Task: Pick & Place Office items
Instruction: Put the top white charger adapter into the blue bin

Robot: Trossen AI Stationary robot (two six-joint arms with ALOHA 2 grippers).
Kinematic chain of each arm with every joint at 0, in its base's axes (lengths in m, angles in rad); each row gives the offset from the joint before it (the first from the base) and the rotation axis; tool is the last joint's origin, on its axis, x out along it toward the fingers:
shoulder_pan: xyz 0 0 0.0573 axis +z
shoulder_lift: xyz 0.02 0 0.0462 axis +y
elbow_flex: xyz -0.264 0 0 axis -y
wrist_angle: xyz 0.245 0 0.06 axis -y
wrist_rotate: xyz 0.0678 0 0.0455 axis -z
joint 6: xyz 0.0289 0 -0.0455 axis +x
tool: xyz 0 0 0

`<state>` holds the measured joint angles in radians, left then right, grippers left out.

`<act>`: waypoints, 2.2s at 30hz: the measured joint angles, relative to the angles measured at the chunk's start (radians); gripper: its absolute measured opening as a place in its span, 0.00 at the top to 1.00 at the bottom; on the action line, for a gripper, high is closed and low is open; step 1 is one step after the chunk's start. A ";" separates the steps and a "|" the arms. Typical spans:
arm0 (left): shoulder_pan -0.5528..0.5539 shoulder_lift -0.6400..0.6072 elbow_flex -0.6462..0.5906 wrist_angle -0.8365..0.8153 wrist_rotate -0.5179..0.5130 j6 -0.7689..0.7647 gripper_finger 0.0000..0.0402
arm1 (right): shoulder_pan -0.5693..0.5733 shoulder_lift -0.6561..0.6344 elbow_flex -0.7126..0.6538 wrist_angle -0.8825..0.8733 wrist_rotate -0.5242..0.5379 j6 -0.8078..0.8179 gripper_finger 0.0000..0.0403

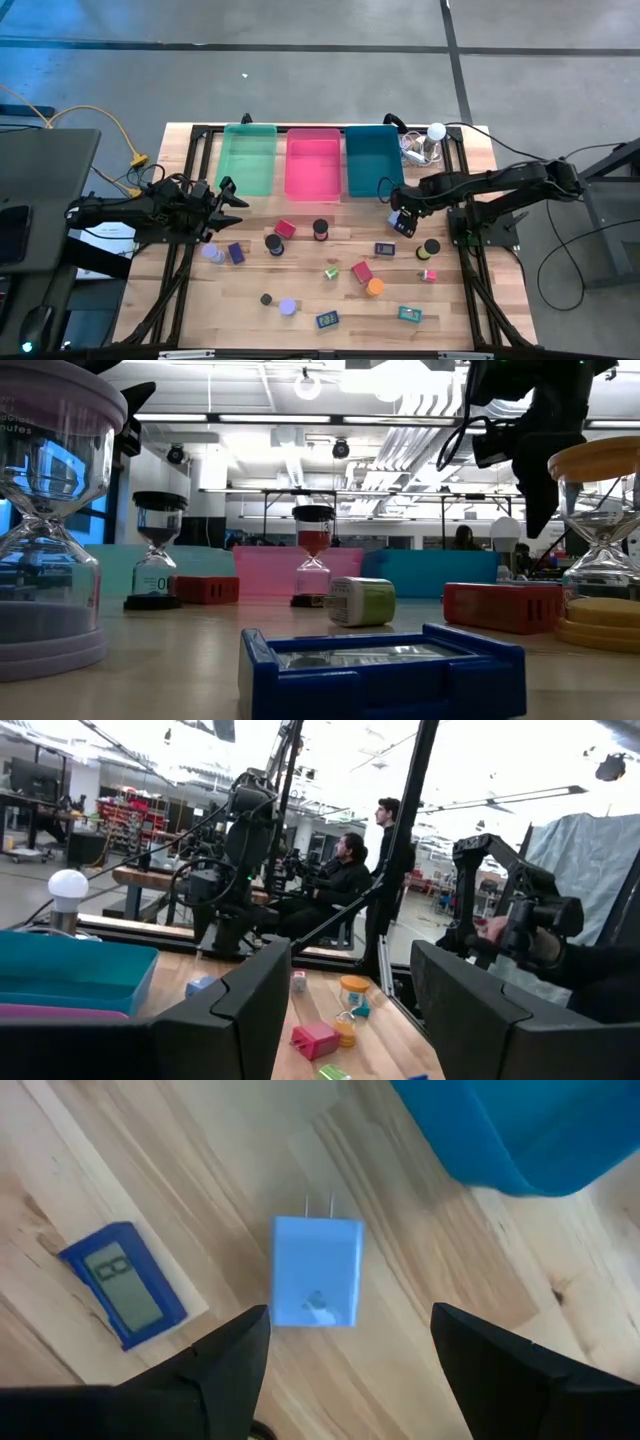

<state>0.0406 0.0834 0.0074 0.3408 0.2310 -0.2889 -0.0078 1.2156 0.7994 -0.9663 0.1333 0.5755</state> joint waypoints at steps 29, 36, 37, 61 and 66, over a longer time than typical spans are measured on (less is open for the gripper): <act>0.000 0.000 0.000 -0.032 0.001 -0.045 0.50 | 0.021 0.001 -0.032 0.070 0.045 0.043 0.11; 0.000 0.000 0.000 -0.032 0.001 -0.045 0.50 | 0.019 0.040 -0.032 0.084 0.049 0.033 0.11; 0.000 0.000 0.000 -0.032 0.001 -0.045 0.50 | 0.022 0.051 -0.032 0.087 0.043 0.033 0.11; 0.000 0.000 0.000 -0.034 0.001 -0.071 0.50 | -0.041 0.332 -0.075 0.249 -0.069 -0.004 0.12; 0.000 0.000 0.000 -0.034 0.001 -0.071 0.50 | -0.053 0.343 -0.104 0.288 -0.091 -0.014 0.18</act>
<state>0.0406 0.0834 0.0074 0.3064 0.2319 -0.3603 -0.0608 1.5585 0.6956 -0.6780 0.0424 0.5614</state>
